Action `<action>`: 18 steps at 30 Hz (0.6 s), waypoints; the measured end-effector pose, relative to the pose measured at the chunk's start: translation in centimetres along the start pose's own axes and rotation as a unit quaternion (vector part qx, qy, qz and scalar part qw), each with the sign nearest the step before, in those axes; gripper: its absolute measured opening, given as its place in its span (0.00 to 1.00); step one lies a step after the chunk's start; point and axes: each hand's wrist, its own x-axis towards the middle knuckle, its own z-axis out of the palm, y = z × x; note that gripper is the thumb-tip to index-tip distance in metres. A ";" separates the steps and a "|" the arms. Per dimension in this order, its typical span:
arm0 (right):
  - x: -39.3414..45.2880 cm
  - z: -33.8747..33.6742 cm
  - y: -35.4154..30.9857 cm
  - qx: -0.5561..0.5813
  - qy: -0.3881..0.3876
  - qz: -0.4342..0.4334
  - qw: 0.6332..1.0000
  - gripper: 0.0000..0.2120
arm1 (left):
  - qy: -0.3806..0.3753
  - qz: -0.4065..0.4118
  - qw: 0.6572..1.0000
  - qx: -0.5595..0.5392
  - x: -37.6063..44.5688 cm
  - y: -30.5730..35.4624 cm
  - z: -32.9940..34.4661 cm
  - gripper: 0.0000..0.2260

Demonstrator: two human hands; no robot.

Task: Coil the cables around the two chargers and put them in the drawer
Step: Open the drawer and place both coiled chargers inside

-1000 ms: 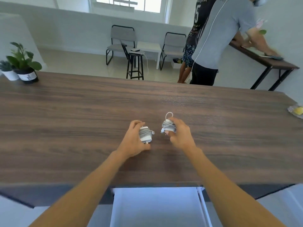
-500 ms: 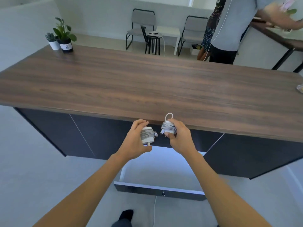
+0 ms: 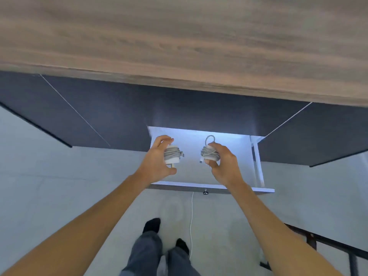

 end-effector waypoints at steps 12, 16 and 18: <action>5.7 13.7 14.9 0.003 -0.027 0.036 0.999 0.23 | -0.067 0.020 0.995 0.067 7.9 -13.8 11.2 0.38; 7.4 17.3 19.2 -0.019 -0.049 0.052 0.997 0.22 | -0.080 -0.001 0.992 0.100 9.8 -18.7 14.4 0.39; 8.4 18.9 20.7 -0.021 -0.055 0.056 0.997 0.23 | -0.084 -0.010 0.990 0.110 10.7 -20.6 15.8 0.40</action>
